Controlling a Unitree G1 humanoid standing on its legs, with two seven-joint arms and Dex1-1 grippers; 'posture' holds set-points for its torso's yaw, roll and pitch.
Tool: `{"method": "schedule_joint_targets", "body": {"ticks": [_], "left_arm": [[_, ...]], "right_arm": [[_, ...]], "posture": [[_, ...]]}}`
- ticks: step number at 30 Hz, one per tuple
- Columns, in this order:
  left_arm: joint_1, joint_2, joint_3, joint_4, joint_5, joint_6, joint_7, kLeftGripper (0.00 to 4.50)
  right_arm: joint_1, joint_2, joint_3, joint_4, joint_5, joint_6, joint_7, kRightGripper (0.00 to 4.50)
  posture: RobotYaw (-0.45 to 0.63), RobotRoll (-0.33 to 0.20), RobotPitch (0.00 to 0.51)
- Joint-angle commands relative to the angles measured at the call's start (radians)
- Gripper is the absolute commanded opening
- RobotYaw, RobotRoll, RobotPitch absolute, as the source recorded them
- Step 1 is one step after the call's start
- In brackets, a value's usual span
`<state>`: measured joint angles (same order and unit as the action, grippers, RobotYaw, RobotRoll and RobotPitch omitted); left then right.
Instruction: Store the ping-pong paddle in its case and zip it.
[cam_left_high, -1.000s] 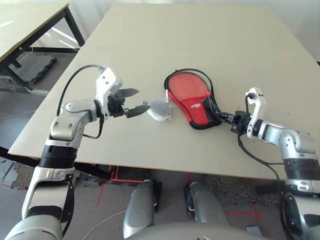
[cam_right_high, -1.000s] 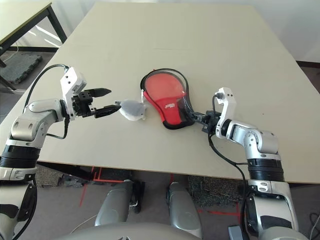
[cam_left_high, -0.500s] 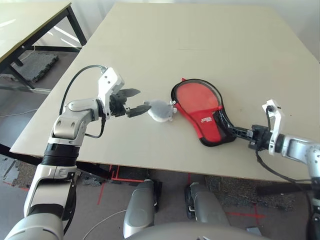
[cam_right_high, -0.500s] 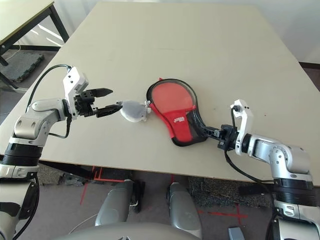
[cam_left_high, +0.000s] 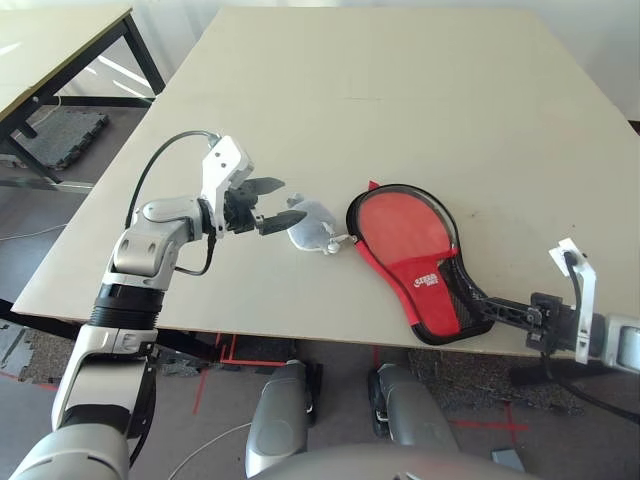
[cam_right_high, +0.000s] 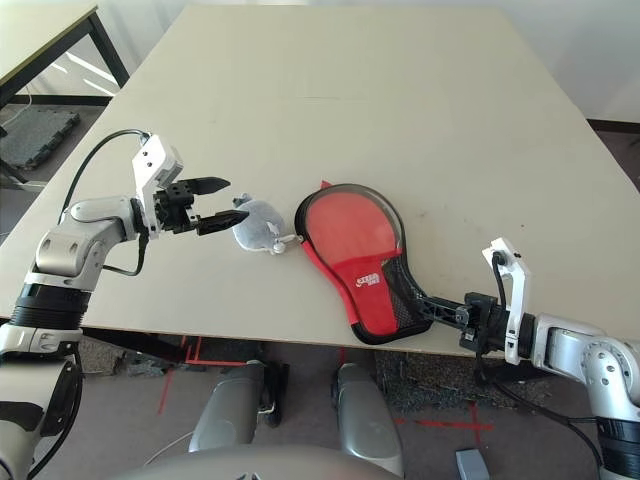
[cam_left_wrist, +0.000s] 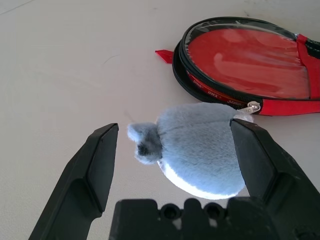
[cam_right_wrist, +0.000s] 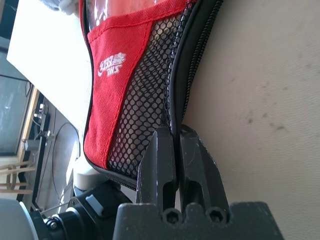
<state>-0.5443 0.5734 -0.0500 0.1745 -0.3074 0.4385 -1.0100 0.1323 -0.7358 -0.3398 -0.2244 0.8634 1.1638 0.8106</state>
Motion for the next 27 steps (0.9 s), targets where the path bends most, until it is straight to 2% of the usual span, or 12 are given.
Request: {"method": "schedule_joint_targets", "body": {"ticks": [1,4,7,14,16,17,21,27], "left_arm": [[-0.009,0.011,-0.007,0.009,0.01,-0.009,-0.012,4.5],[-0.004,0.016,-0.003,0.006,0.01,-0.009,-0.012,4.5],[-0.002,0.019,-0.002,0.003,0.008,-0.007,-0.013,4.5],[-0.008,0.039,0.007,0.003,0.004,0.001,-0.012,4.5],[-0.007,0.047,0.011,0.003,0.003,0.002,-0.014,4.5],[-0.006,0.051,0.013,0.002,0.001,0.003,-0.015,4.5],[0.003,0.065,0.021,-0.008,-0.004,0.013,-0.015,4.5],[0.017,0.065,0.033,-0.043,-0.023,0.063,-0.001,4.5]], "right_arm": [[0.032,-0.023,0.027,-0.029,0.018,0.023,0.025,0.02],[0.039,-0.057,0.039,-0.043,0.006,0.006,0.045,0.02],[0.029,-0.097,0.035,-0.021,-0.024,-0.031,0.061,0.8],[-0.063,-0.266,-0.023,0.094,-0.059,-0.128,0.194,3.47],[-0.146,-0.291,-0.009,0.147,-0.107,-0.195,0.19,4.29],[-0.19,-0.294,0.0,0.164,-0.12,-0.214,0.187,4.48],[-0.4,-0.218,0.132,0.163,-0.182,-0.269,0.149,4.48],[-0.52,-0.081,0.294,0.179,-0.279,-0.342,0.131,4.48]], "posture": [[0.04,0.0,0.129],[0.05,0.0,0.127],[0.05,0.0,0.127],[0.05,0.0,0.118],[0.05,0.0,0.117],[0.05,0.0,0.117],[0.07,0.0,0.109],[0.1,0.0,0.107]]}}
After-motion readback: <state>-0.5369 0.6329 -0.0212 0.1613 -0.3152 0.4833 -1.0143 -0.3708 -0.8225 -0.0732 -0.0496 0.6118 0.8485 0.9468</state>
